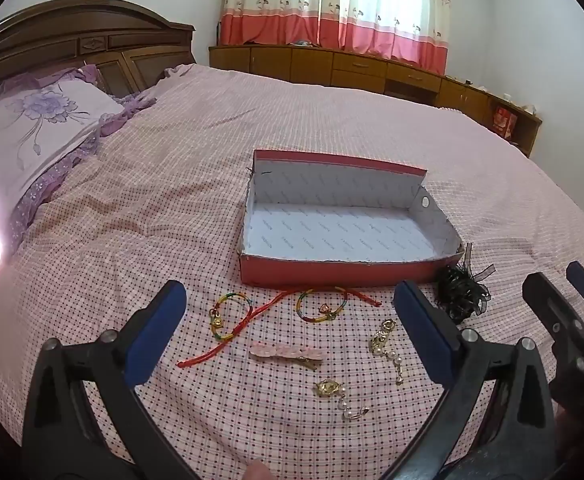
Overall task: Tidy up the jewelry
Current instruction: 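Move left tool to the rainbow bracelet while right tool moves to the black fascinator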
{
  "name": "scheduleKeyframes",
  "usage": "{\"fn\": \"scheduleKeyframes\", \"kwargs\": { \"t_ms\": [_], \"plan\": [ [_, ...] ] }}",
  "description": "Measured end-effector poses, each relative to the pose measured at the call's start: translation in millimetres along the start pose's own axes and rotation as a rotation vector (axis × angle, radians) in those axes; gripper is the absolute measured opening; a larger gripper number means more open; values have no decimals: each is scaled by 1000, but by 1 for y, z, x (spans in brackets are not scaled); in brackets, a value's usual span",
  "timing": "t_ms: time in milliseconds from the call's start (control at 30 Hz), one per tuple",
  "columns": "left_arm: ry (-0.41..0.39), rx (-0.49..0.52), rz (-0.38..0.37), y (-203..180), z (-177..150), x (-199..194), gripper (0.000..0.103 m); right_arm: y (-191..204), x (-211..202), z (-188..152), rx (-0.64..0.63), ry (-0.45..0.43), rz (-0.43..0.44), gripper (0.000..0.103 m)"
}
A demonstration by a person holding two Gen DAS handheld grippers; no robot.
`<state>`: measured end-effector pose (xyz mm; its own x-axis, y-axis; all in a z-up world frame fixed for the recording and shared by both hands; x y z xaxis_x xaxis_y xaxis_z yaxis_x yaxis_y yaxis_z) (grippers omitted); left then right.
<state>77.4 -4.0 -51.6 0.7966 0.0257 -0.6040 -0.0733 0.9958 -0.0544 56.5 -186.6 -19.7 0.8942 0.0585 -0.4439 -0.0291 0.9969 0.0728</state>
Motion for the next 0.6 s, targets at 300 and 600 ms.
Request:
{"fn": "scheduleKeyframes", "kwargs": {
  "t_ms": [300, 600],
  "plan": [
    [-2, -8, -7, 2, 1, -2, 97, 1, 2, 4, -4, -4, 8, 103],
    [5, -27, 2, 10, 3, -1, 97, 3, 5, 3, 2, 0, 14, 103]
  ]
}}
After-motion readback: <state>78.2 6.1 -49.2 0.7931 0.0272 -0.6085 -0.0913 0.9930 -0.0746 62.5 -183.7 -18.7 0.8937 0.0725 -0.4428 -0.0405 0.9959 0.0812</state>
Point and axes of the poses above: each gripper's, at about its wrist camera, not at the fingertips, and x roughly the way its jaws point, y to its left, z to its top, the point moved 10 cm from there along x, roughly the way its jaws point, and after that the axes turned 2 degrees about z, right-handed, at the moved point
